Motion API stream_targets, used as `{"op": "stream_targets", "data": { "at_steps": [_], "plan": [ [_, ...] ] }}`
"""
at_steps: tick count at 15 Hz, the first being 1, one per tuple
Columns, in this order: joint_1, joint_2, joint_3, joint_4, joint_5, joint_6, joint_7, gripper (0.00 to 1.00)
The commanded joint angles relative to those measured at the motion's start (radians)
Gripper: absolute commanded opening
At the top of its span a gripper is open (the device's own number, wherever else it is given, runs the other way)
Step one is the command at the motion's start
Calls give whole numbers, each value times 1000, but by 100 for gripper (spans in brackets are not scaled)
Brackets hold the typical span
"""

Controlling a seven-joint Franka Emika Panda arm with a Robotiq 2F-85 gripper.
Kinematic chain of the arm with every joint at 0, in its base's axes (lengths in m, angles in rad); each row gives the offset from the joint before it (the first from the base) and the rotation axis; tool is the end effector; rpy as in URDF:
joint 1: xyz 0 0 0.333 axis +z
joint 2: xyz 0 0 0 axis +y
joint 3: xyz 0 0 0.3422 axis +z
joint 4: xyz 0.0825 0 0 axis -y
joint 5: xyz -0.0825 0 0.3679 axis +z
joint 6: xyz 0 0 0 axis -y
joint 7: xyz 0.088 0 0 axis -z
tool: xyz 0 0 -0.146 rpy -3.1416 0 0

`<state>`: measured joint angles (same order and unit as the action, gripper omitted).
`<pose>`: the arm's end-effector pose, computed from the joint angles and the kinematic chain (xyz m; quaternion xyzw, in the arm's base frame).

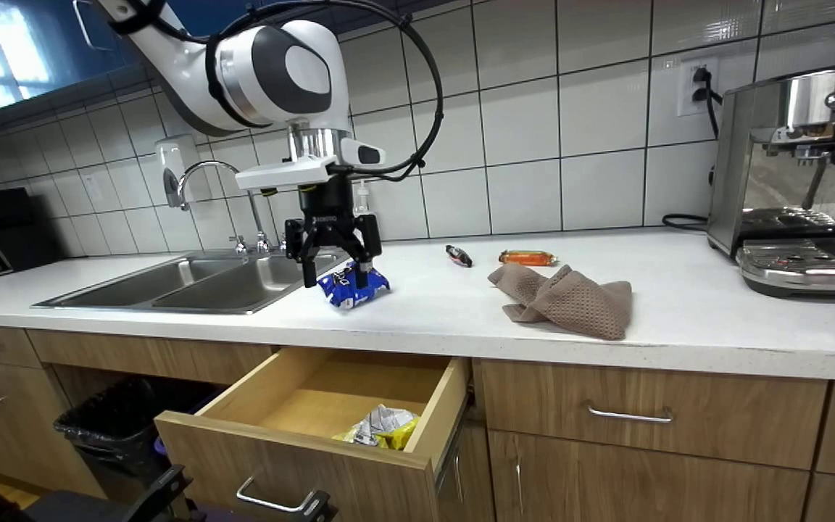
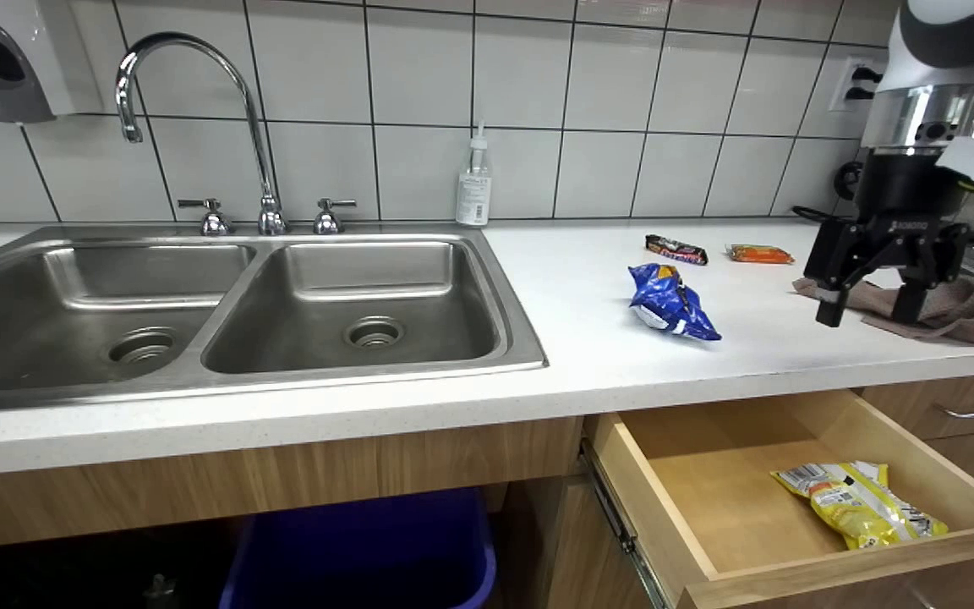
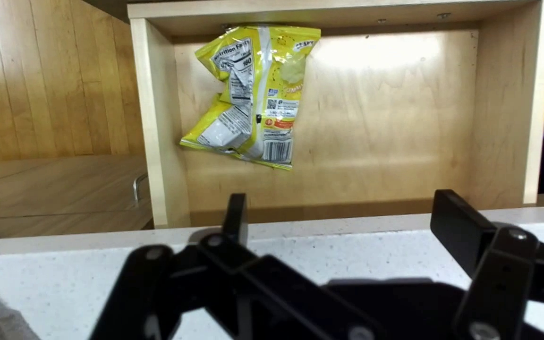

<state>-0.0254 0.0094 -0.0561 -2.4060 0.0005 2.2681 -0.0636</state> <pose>0.4558 -0.0372 0.2968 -0.9972 0.0091 0.0734 0.0052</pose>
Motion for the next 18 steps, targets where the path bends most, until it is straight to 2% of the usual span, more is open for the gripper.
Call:
{"op": "stream_targets", "data": {
  "at_steps": [1,18],
  "plan": [
    [11,60,25,97,44,-55,-29,100],
    [23,331,102,446,232,-92,-4,100]
  ]
}}
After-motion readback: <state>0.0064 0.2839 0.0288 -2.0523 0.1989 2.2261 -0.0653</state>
